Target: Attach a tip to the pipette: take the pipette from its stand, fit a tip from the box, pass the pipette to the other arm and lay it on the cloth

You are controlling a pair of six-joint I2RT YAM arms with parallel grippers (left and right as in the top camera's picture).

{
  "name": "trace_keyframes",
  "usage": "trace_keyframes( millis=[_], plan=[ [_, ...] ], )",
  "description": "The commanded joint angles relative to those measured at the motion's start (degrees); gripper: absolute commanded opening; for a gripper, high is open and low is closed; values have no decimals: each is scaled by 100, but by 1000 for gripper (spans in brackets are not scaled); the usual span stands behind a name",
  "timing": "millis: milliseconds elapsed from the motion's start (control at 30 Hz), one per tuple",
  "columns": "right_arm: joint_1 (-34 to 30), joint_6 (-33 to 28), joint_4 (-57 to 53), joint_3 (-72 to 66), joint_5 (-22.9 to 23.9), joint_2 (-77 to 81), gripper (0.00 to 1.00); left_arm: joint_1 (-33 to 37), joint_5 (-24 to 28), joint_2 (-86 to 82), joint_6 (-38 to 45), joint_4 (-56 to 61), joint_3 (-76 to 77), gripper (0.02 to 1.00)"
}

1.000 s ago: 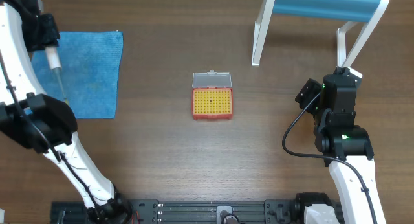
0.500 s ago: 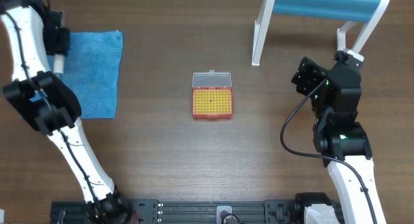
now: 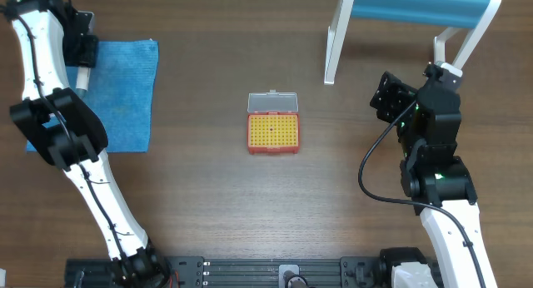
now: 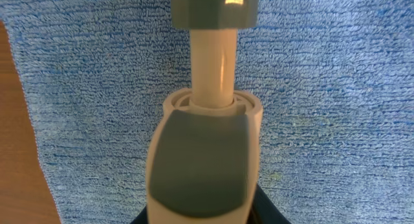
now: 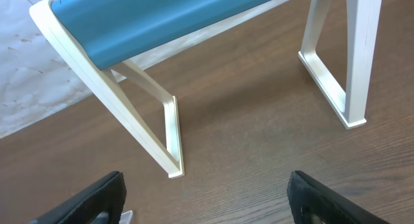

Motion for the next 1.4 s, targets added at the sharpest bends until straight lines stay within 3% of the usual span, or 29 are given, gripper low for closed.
trace_keyframes(
  millis=[33, 1133, 1267, 1400],
  plan=[
    [28, 46, 48, 61, -33, 2, 812, -20, 127, 179, -28, -7, 125, 25],
    [28, 155, 52, 61, -33, 2, 812, 157, 424, 463, -367, -46, 125, 27],
    [28, 155, 52, 61, -33, 2, 812, 157, 402, 463, -382, -44, 125, 180],
    [28, 155, 52, 61, -33, 2, 809, 157, 402, 463, -382, -44, 125, 222]
  ],
)
